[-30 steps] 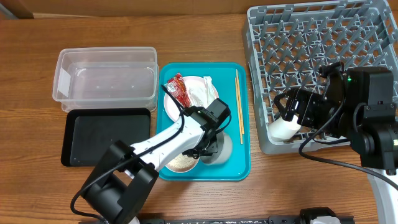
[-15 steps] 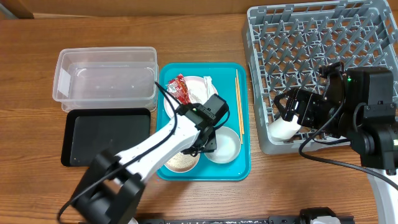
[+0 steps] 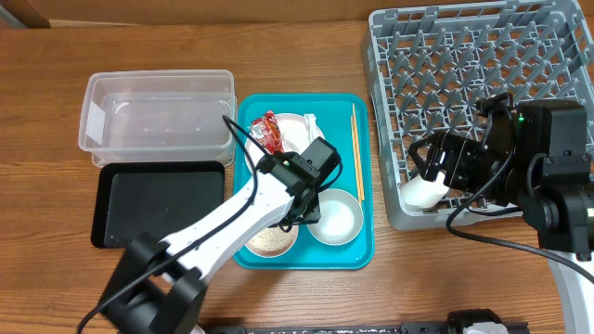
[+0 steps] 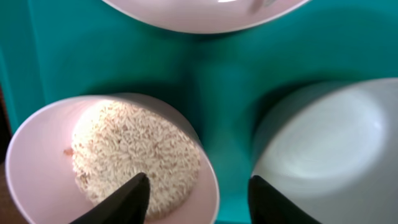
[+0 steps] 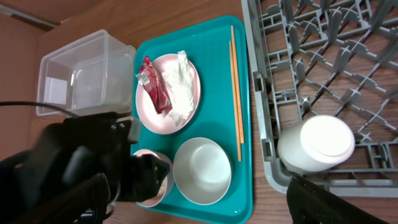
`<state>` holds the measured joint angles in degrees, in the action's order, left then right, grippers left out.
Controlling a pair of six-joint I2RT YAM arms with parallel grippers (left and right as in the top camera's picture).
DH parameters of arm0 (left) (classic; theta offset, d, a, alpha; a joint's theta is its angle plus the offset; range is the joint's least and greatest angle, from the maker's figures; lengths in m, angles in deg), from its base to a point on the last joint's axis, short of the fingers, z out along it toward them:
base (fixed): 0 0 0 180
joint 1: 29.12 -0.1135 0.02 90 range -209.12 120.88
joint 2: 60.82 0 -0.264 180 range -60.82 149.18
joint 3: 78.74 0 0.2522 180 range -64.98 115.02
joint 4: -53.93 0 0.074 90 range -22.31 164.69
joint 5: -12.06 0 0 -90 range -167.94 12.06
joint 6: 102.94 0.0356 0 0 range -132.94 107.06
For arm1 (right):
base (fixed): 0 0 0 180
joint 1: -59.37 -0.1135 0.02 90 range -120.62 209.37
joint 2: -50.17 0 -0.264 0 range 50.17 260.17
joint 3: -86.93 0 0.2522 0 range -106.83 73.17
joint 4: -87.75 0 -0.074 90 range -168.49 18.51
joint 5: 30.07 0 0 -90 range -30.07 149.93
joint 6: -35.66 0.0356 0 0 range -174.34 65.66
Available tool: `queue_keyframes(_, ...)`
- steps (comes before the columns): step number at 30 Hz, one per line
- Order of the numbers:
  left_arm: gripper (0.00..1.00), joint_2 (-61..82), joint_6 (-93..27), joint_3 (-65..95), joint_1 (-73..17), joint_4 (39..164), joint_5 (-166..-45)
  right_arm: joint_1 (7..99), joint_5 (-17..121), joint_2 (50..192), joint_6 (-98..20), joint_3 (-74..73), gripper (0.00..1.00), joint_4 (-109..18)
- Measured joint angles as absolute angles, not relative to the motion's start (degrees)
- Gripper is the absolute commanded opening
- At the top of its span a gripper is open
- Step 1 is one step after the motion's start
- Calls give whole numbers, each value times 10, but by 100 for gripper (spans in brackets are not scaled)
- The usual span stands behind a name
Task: Sort waste into correct bins and load items into the dishwasher
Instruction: 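Tip the pink bowl over the black tray to dump the rice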
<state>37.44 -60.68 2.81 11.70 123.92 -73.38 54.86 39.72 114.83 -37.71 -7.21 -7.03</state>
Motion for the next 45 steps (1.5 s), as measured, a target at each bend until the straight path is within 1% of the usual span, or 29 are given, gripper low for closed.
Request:
queue_keyframes(2, 47, 396, -611, 27, 117, 1234, -731, 548, 397, 1148, -377, -72, 93, -68)
queue_keyframes(3, 41, 406, -612, 26, 116, 1232, -731, 549, 397, 1148, -377, -72, 92, -68)
queue_keyframes(4, 28, 415, -617, 24, 117, 1229, -732, 548, 397, 1148, -377, -72, 93, -68)
queue_keyframes(5, 18, 422, -621, 24, 117, 1229, -732, 548, 397, 1148, -377, -72, 93, -67)
queue_keyframes(8, 6, 429, -624, 22, 116, 1230, -734, 548, 397, 1148, -377, -72, 93, -65)
queue_keyframes(14, 4, 420, -625, 22, 116, 1239, -734, 549, 397, 1148, -379, -72, 93, -60)
queue_keyframes(19, 4, 359, -623, 22, 110, 1262, -739, 548, 397, 1148, -379, -72, 93, -59)
queue_keyframes(22, 4, 304, -600, 22, 86, 1268, -760, 548, 397, 1148, -379, -72, 93, -58)
queue_keyframes(24, 4, 266, -573, 22, 51, 1269, -783, 548, 397, 1148, -379, -72, 93, -58)
queue_keyframes(27, 4, 211, -515, 23, -40, 1270, -838, 548, 396, 1148, -379, -72, 93, -56)
queue_keyframes(30, 4, 183, -440, 24, -158, 1277, -921, 548, 396, 1148, -379, -72, 93, -56)
queue_keyframes(33, 4, 186, -355, 24, -275, 1293, -1021, 548, 395, 1148, -379, -72, 93, -57)
queue_keyframes(37, 4, 217, -217, 24, -406, 1336, -1170, 548, 396, 1148, -379, -72, 93, -57)
queue_keyframes(42, 4, 300, -41, 24, -511, 1409, -1336, 548, 396, 1148, -379, -72, 93, -57)
queue_keyframes(45, 4, 359, 44, 24, -544, 1455, -1412, 548, 396, 1148, -379, -72, 93, -56)
